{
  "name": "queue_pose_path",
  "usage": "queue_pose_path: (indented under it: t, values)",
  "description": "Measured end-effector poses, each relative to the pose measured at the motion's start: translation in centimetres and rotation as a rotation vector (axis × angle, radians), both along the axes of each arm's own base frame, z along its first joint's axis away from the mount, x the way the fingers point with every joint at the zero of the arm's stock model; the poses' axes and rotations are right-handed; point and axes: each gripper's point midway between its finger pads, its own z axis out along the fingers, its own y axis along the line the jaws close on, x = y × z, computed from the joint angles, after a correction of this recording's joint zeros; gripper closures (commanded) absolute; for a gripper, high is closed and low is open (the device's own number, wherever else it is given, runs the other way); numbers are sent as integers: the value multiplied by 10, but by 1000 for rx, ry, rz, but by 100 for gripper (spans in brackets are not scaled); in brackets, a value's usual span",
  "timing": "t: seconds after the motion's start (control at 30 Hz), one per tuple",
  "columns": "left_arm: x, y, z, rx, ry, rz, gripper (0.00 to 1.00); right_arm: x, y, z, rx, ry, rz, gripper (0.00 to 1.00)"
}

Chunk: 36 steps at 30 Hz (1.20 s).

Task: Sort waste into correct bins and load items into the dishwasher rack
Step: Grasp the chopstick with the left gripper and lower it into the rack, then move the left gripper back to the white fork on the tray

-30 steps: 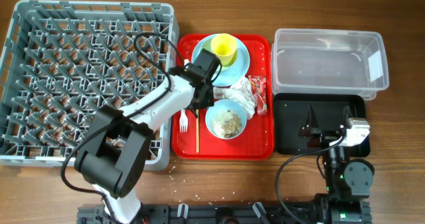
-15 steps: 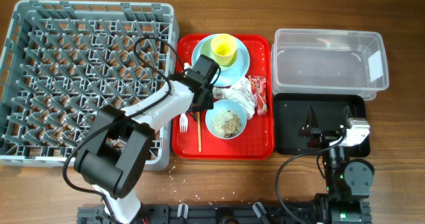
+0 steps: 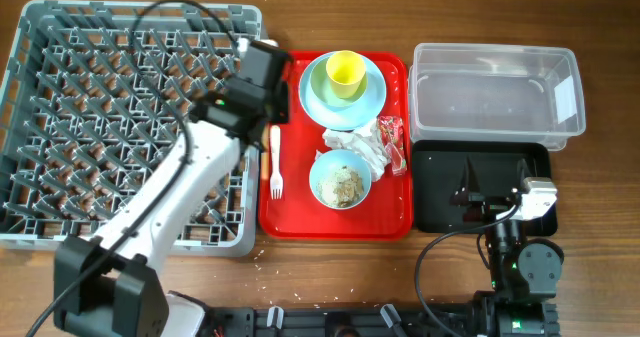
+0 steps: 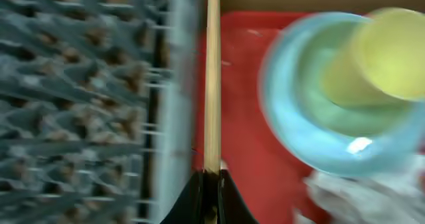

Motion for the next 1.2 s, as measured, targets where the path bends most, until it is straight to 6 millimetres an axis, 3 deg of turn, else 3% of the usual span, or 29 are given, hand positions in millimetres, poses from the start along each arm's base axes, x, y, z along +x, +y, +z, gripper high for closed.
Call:
queue_pose_path:
  t: [0.13,0.23,0.53,0.6,0.7,0.87,0.93,1.0,1.1,1.2]
  values:
    - [18,52,4,72,-28,71,96,0,0,0,0,0,0,0]
    - [22,73,5,95,-27,84,96,0,0,0,0,0,0,0]
    - [18,61,-18,57,54,14,89,0,0,0,0,0,0,0]
    - [15,60,-25,58,83,10,66,0,0,0,0,0,0,0]
    - [11,60,-35,62,121,3,65,0,0,0,0,0,0,0]
    - [10,59,-34,53,123,9,68,0,0,0,0,0,0,0]
    - [5,55,-30,12,128,26,67,0,0,0,0,0,0,0]
    - [-7,41,-11,-87,118,27,69,0,0,0,0,0,0,0]
    - [-29,6,20,-234,108,-7,83,0,0,0,0,0,0,0]
    - [-52,-42,19,-287,152,-85,84,0,0,0,0,0,0,0]
